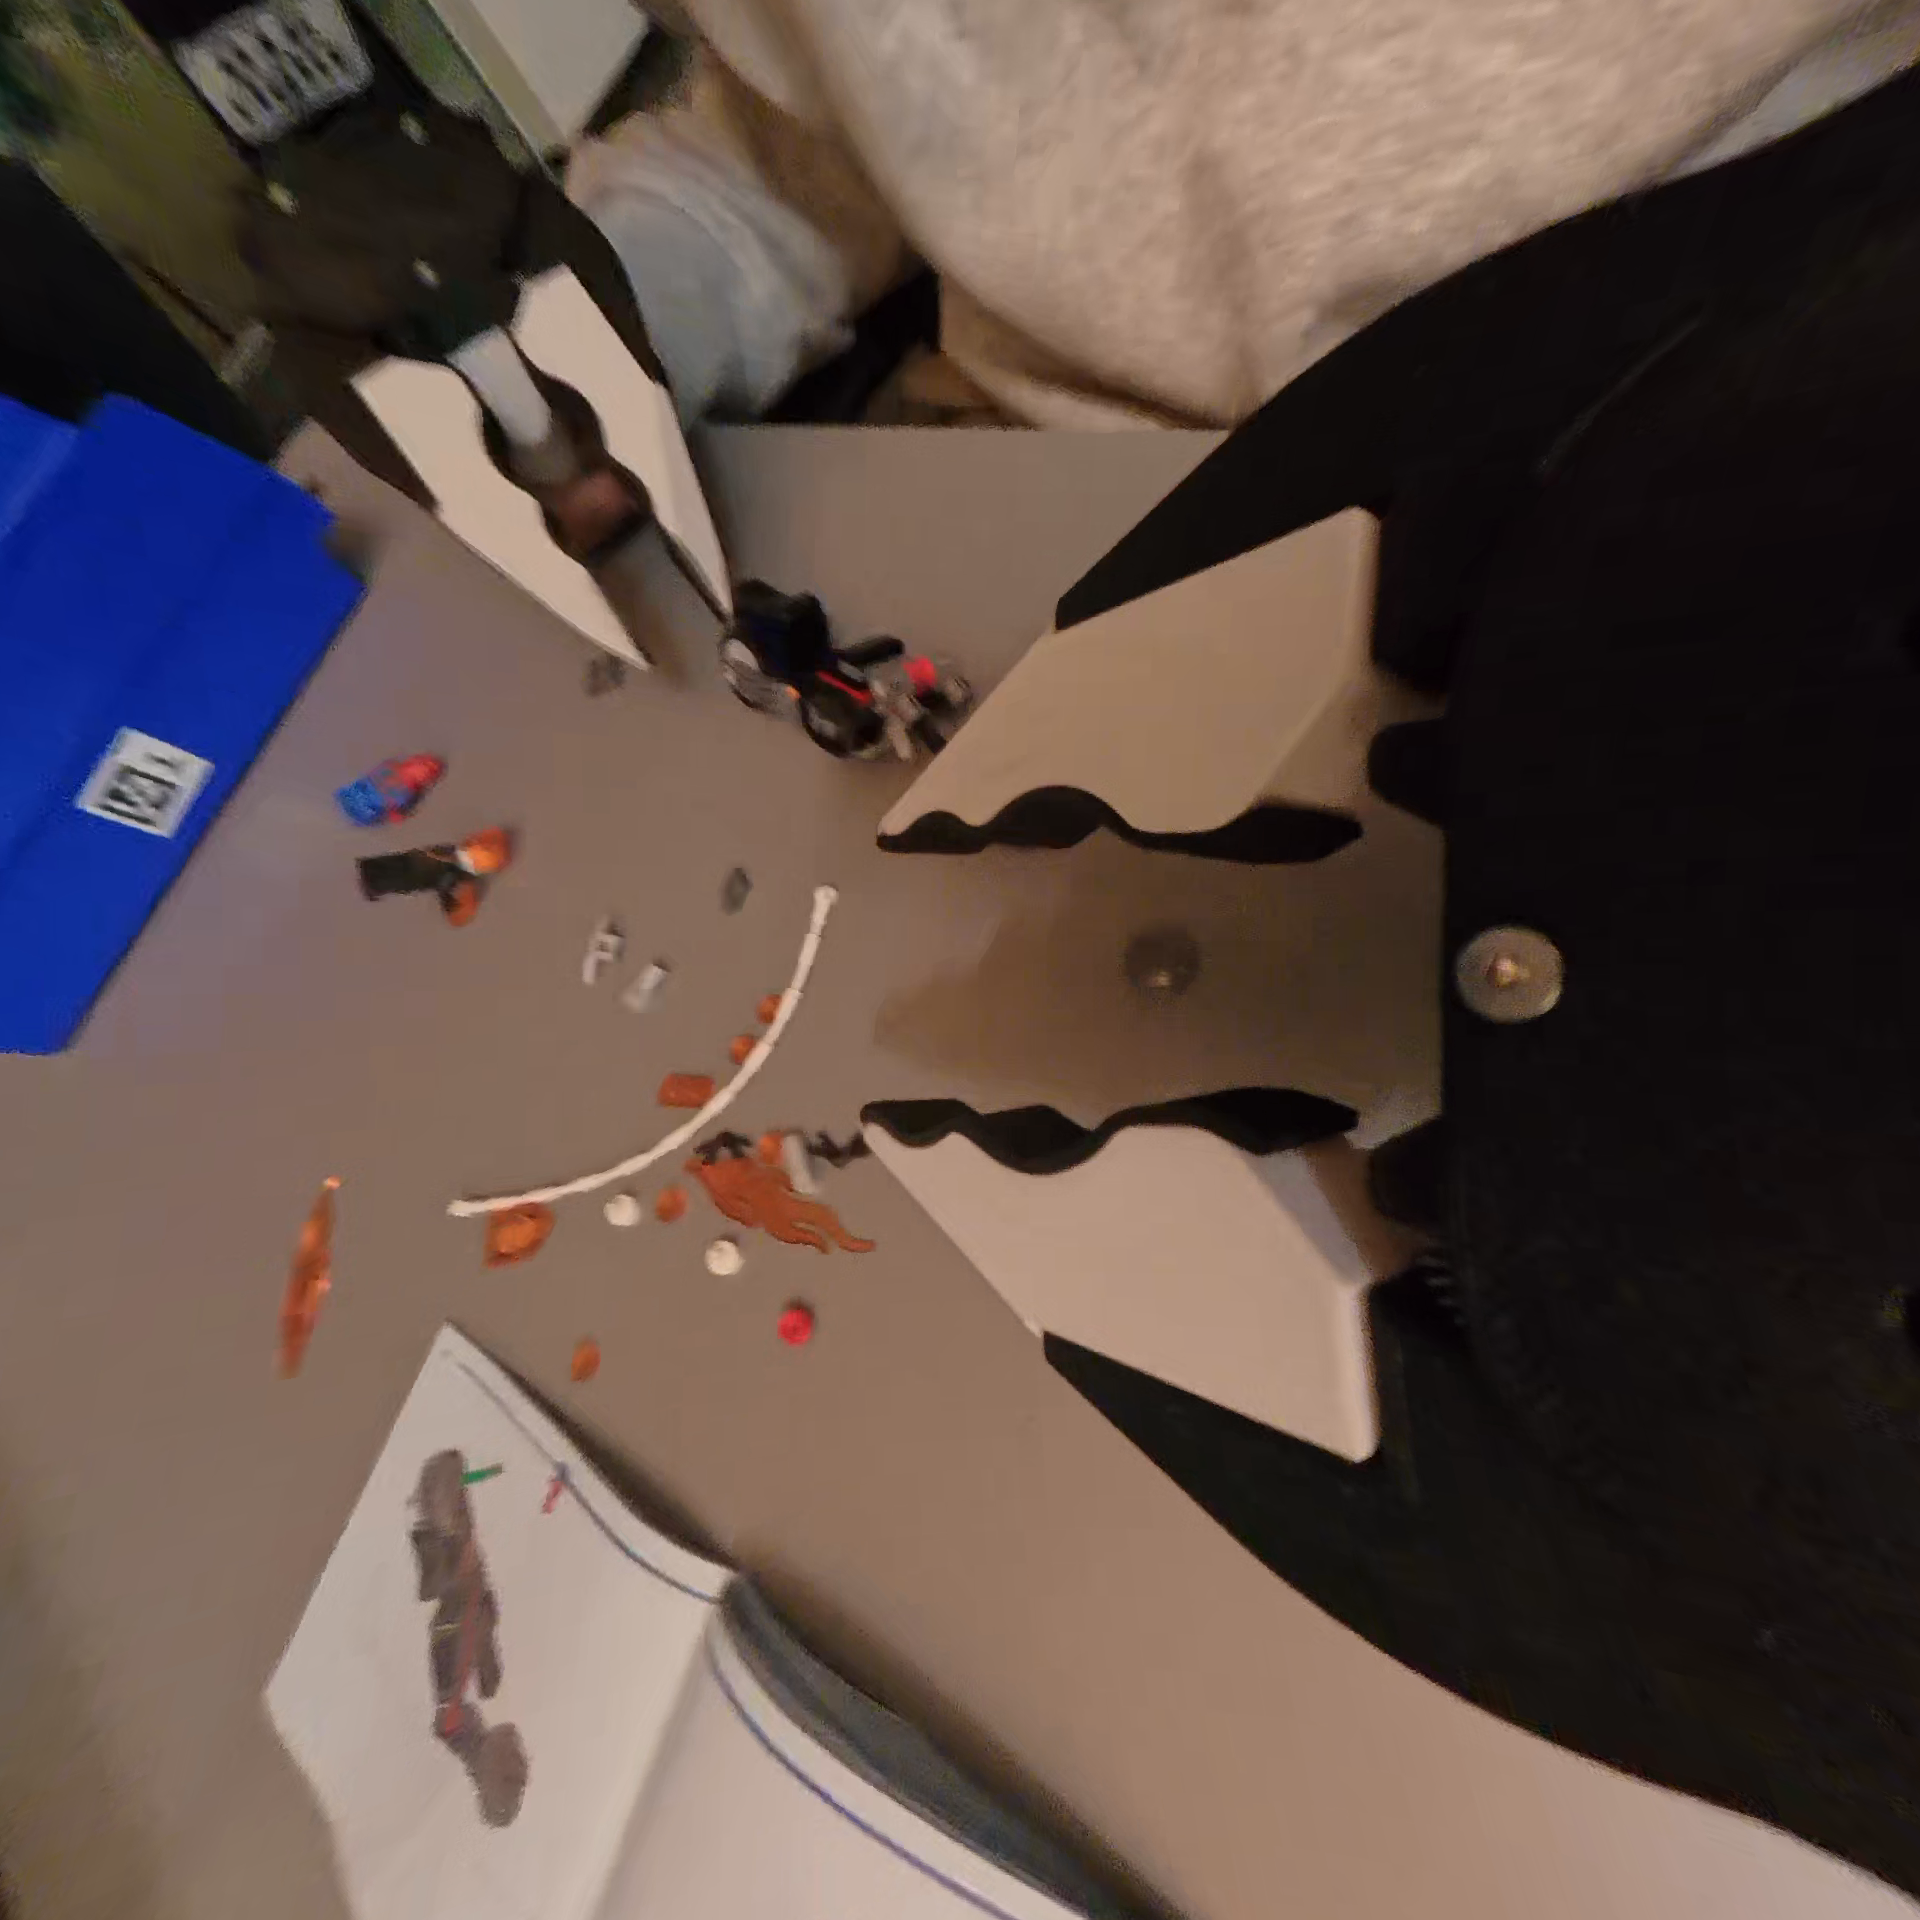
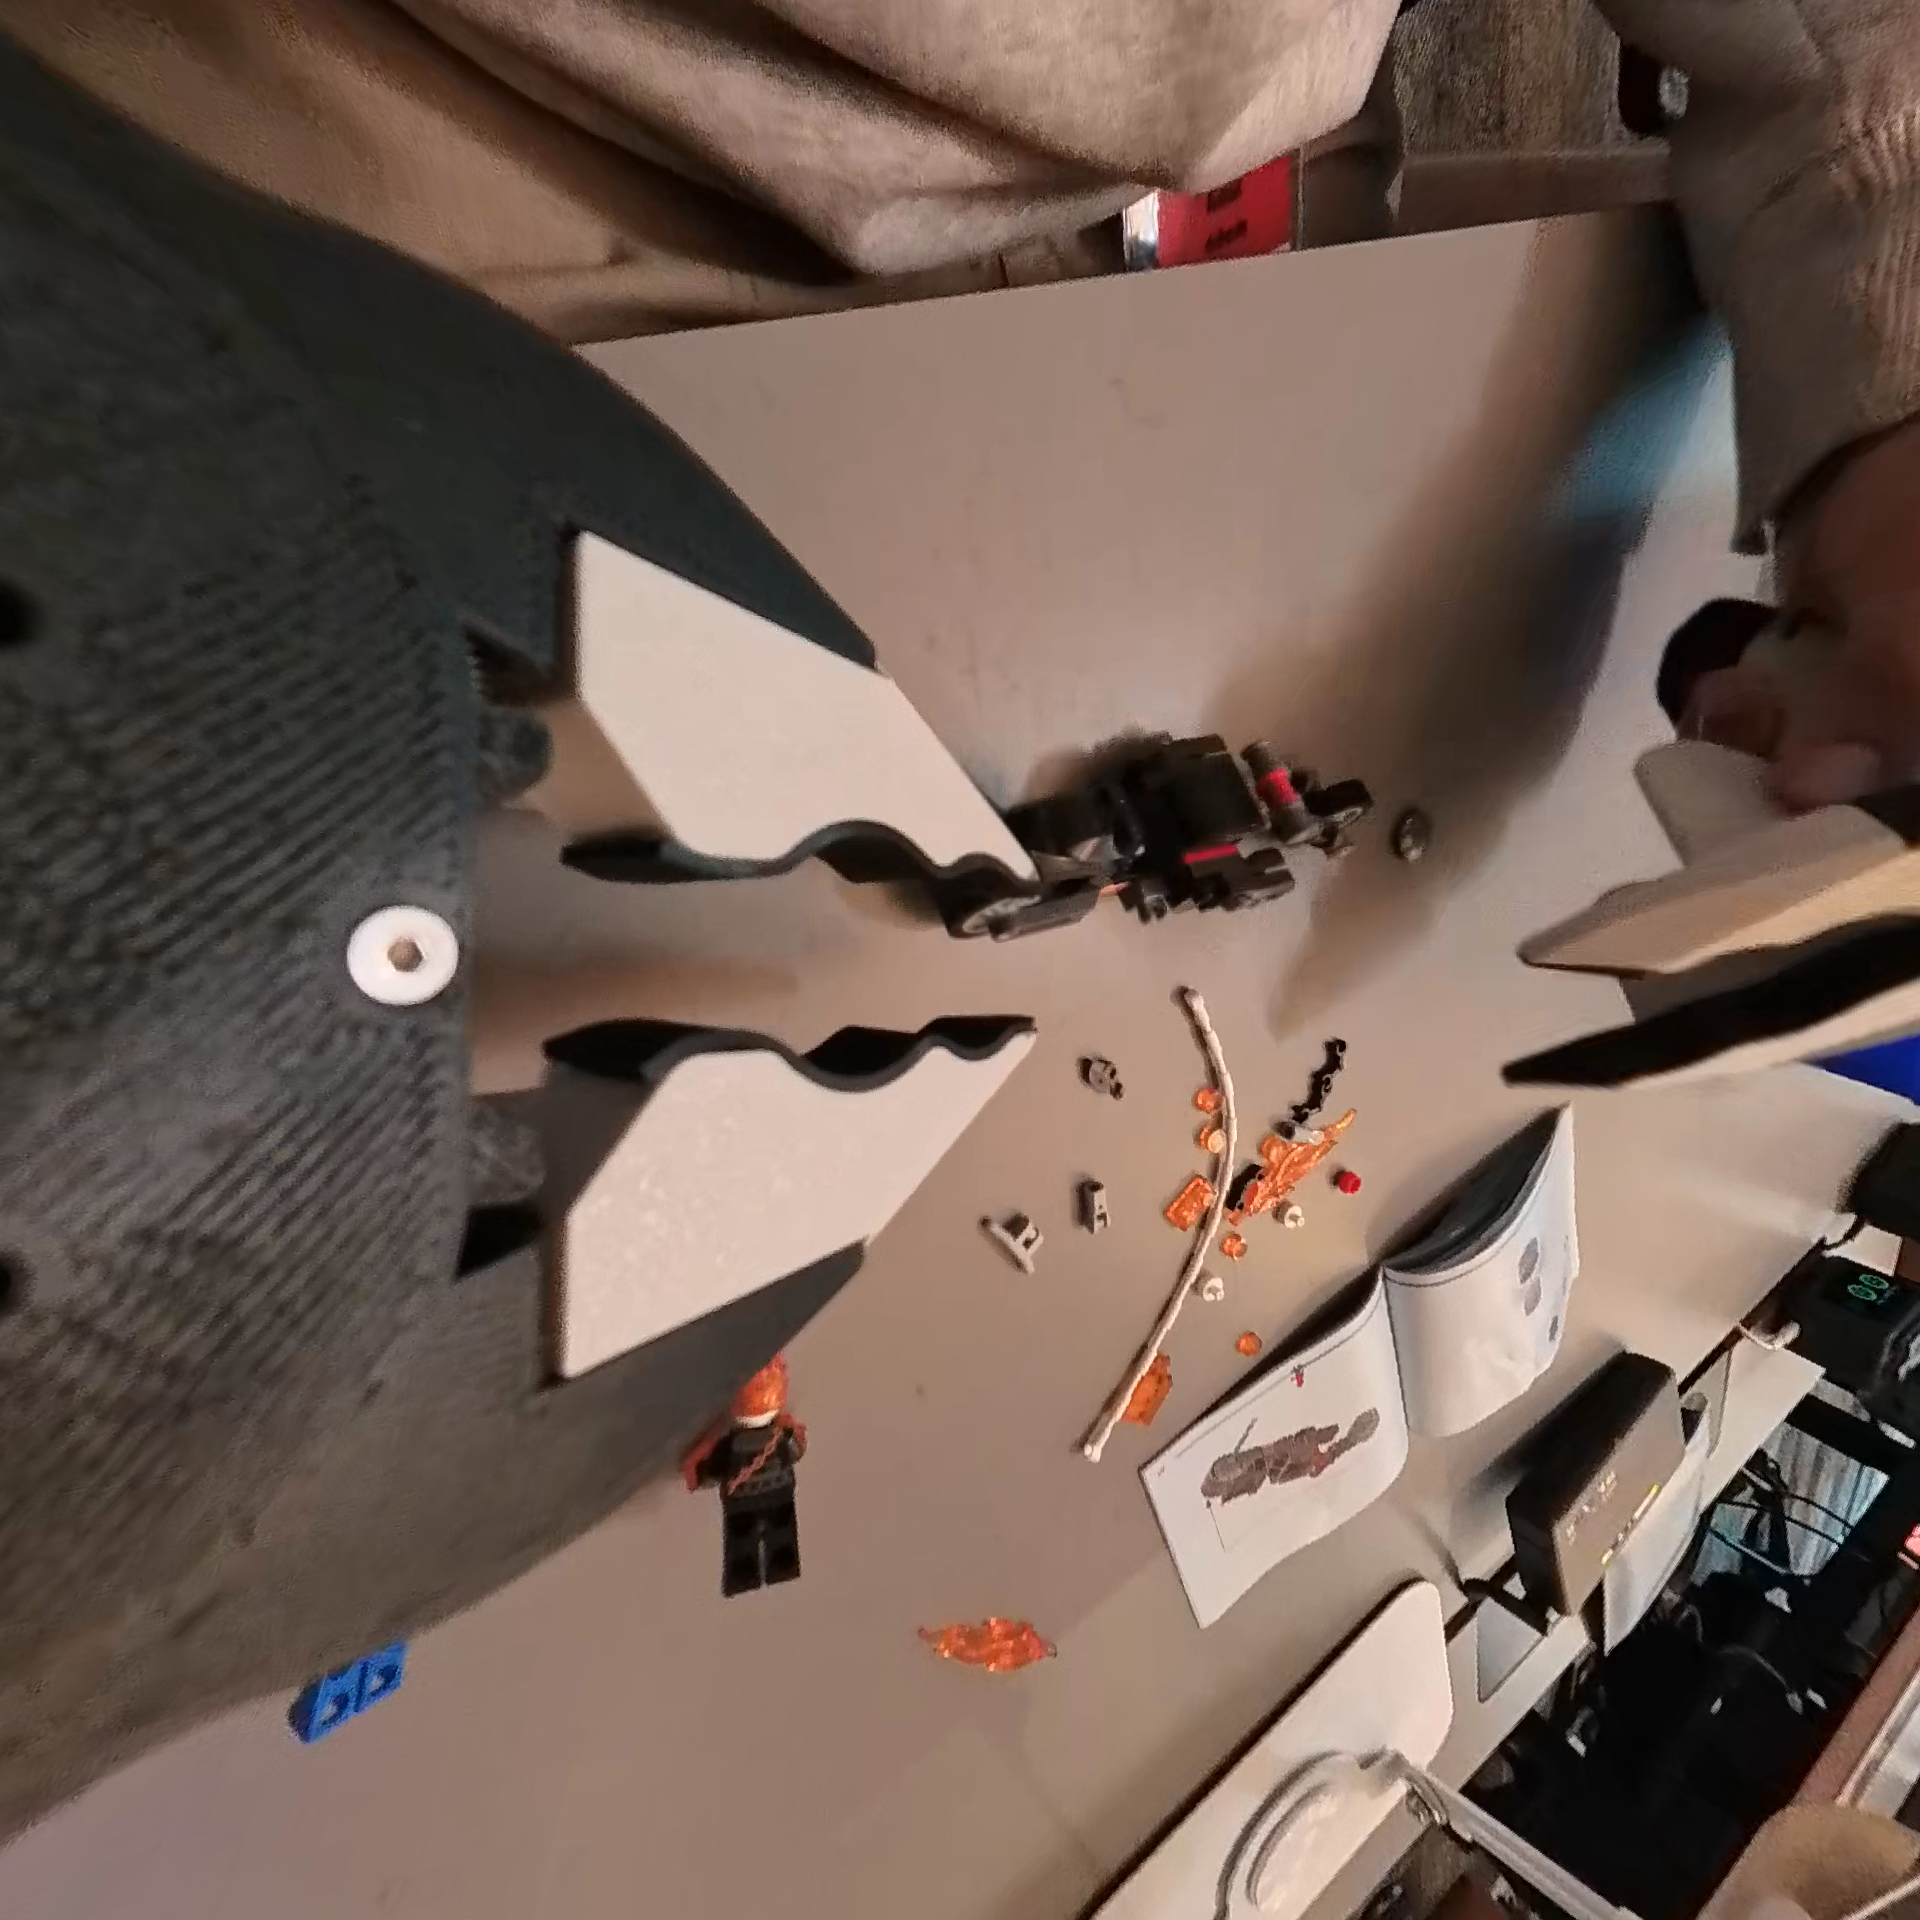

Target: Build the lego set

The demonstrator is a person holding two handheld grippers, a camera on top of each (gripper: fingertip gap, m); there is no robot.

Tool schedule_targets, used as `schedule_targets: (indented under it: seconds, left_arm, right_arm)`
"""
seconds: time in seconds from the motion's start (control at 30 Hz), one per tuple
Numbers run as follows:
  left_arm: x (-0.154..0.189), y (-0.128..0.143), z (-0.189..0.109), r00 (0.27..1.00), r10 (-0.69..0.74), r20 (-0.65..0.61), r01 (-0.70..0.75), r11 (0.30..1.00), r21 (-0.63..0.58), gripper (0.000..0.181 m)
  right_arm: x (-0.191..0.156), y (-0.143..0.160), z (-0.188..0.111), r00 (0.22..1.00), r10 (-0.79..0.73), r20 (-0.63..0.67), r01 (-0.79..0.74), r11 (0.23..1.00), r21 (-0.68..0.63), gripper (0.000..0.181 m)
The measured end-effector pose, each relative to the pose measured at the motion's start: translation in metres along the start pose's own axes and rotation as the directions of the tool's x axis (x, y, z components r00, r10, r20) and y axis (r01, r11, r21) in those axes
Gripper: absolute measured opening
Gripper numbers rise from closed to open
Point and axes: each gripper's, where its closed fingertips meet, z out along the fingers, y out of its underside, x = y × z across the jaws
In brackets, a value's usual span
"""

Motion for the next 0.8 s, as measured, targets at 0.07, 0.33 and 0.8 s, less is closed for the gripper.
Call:
schedule_targets:
  seconds: [0.07,0.33,0.8]
  left_arm:
    - [0.011,-0.009,0.004,0.996,-0.004,-0.087,0.005,1.000,0.011,0.050]
    - [0.043,0.018,0.019,0.975,0.119,-0.187,-0.142,0.984,-0.112,0.056]
    - [0.047,0.051,0.035,0.983,0.080,-0.165,-0.115,0.971,-0.209,0.041]
  right_arm:
    - [-0.002,0.000,0.000,1.000,-0.006,0.012,0.006,1.000,-0.002,0.022]
    - [-0.016,-0.010,-0.009,0.995,-0.050,0.088,0.042,0.996,0.084,0.038]
    - [-0.034,0.003,0.031,0.974,0.029,0.225,0.002,0.990,-0.139,0.030]
